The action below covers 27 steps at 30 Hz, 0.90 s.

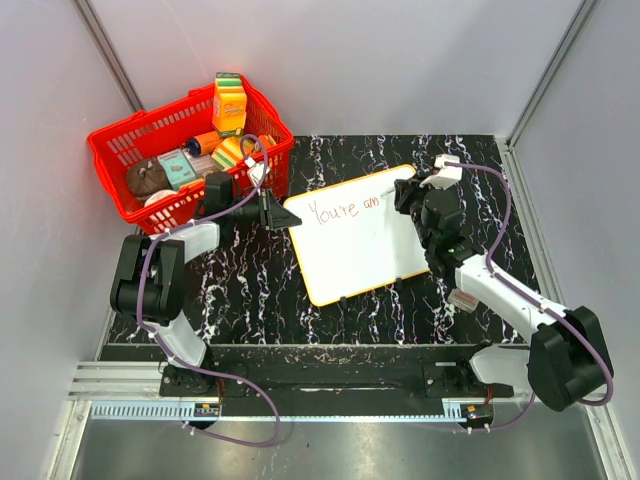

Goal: Write a sentence on the whiteboard

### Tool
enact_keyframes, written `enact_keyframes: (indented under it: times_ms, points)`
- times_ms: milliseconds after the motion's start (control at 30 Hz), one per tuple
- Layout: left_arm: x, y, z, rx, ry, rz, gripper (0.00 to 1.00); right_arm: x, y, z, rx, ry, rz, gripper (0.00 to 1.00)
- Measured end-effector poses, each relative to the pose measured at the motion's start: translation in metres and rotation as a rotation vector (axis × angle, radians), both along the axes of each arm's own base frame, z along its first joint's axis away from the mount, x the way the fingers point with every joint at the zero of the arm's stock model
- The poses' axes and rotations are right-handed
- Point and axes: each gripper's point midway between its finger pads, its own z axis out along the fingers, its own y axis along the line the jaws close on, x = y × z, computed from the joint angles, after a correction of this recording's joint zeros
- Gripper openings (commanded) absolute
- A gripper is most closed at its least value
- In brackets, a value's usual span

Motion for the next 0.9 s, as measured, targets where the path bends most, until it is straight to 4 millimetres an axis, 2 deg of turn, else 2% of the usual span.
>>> enact_keyframes:
  times_ms: [267, 467, 900]
  points:
    - [0.0, 0.0, 0.0, 0.0, 0.0, 0.0, 0.0, 0.004, -0.006, -0.006, -0.008, 0.015, -0.024, 0.0]
    - [0.0, 0.0, -0.001, 0.002, 0.004, 0.002, 0.0, 0.009, -0.007, -0.018, -0.019, 0.041, -0.034, 0.0]
    - [0.0, 0.0, -0.001, 0.002, 0.006, 0.003, 0.0, 0.011, -0.002, -0.016, -0.01, 0.036, -0.01, 0.0]
